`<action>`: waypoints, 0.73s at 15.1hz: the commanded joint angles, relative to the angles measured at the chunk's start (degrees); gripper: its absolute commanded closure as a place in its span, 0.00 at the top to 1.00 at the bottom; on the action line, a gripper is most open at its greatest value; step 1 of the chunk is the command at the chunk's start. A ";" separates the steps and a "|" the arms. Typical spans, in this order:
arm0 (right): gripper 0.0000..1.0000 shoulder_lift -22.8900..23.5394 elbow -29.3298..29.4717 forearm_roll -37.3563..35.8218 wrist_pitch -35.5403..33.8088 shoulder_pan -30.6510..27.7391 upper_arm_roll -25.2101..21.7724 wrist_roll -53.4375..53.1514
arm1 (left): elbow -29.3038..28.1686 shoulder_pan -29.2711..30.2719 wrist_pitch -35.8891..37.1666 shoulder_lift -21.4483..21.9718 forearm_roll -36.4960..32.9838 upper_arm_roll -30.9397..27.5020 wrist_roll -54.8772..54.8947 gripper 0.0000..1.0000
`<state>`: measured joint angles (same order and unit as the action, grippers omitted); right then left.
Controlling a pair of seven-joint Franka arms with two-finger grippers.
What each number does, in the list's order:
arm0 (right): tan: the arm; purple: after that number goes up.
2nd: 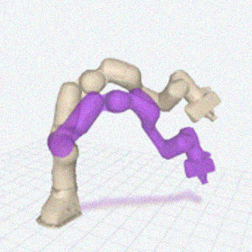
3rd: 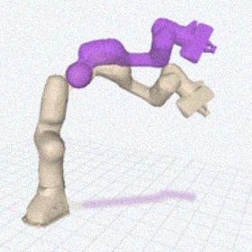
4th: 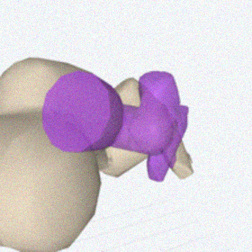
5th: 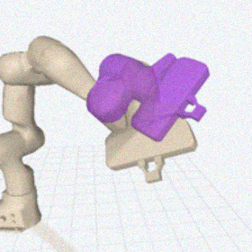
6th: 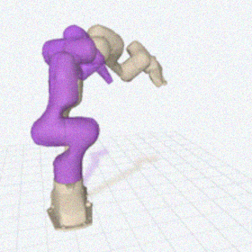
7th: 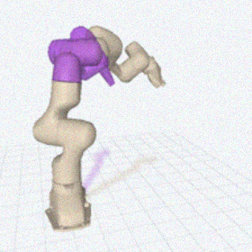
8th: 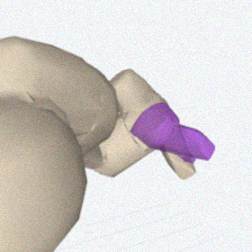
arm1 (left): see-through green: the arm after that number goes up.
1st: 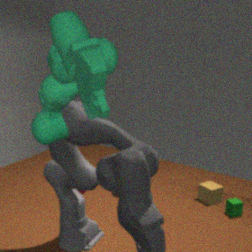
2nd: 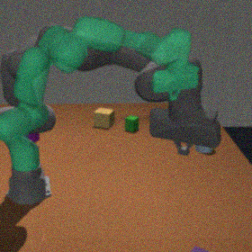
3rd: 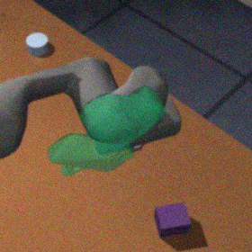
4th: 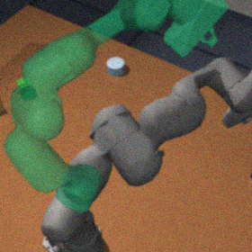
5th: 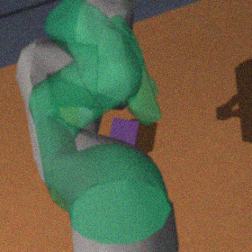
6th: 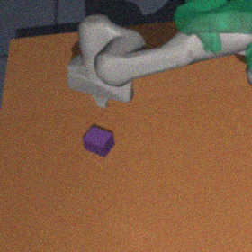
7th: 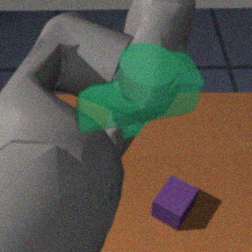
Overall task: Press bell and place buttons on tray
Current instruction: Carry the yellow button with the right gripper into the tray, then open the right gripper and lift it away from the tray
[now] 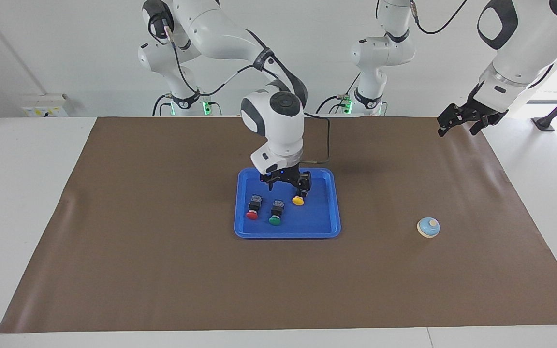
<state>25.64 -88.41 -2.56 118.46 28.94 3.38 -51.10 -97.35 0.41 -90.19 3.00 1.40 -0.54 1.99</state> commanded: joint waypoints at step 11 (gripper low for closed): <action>1.00 -11.84 -0.62 2.29 -17.90 -23.03 0.84 39.73 | -1.00 -0.06 0.36 1.30 -0.35 0.01 -0.58 1.00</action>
<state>15.61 -88.29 -1.38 102.97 9.45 3.29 -16.74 -97.35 0.41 -90.19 3.00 1.40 -0.54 1.99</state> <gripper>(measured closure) 0.000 0.000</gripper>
